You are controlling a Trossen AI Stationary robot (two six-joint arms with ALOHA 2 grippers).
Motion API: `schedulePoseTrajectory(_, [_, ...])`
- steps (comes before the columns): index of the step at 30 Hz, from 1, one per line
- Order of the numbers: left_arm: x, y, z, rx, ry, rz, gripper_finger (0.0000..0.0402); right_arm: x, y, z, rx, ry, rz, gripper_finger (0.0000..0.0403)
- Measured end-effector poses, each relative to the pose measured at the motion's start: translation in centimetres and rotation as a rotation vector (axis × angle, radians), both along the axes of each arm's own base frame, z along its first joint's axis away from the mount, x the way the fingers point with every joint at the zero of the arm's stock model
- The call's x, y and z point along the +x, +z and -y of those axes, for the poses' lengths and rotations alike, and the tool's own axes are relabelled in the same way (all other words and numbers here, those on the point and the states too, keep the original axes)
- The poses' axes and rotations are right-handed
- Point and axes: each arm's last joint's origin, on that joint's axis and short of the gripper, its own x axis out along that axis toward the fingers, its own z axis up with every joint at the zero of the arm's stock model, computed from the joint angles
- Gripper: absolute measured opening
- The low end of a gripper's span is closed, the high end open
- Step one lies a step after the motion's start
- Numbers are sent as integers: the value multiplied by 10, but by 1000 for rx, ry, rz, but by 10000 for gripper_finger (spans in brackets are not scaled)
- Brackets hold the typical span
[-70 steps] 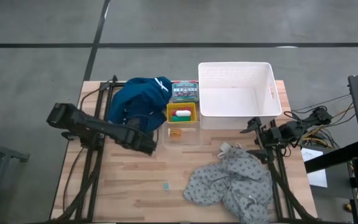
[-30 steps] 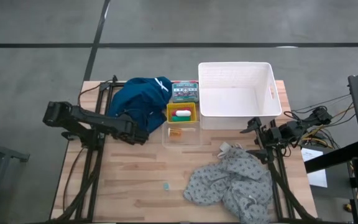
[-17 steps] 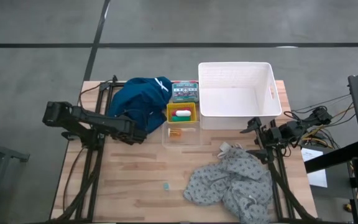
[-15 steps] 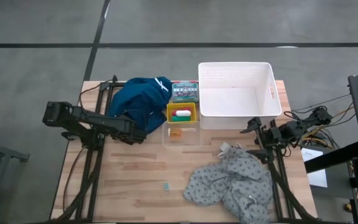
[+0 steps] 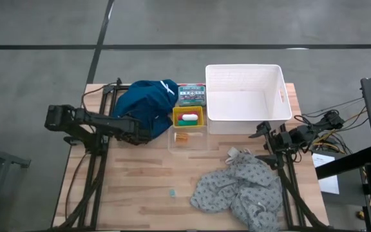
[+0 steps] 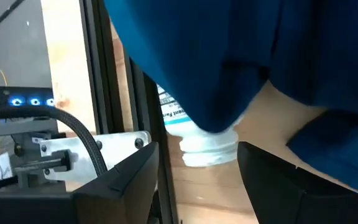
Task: Pick & Place Medicine items
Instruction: Put the white medicine bottle into the transparent bin
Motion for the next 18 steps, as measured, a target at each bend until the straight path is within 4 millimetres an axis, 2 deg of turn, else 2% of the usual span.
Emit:
schedulePoseTrajectory(7, [3,-2,-9,-100,-143,-20,214,0,0,0,0,1,0,380])
schedulePoseTrajectory(15, [1,-4,-12,-110,-143,-28,212,0,0,0,0,0,0,380])
schedulePoseTrajectory(18, [0,-4,-15,-95,-88,-13,212,0,0,0,0,0,0,380])
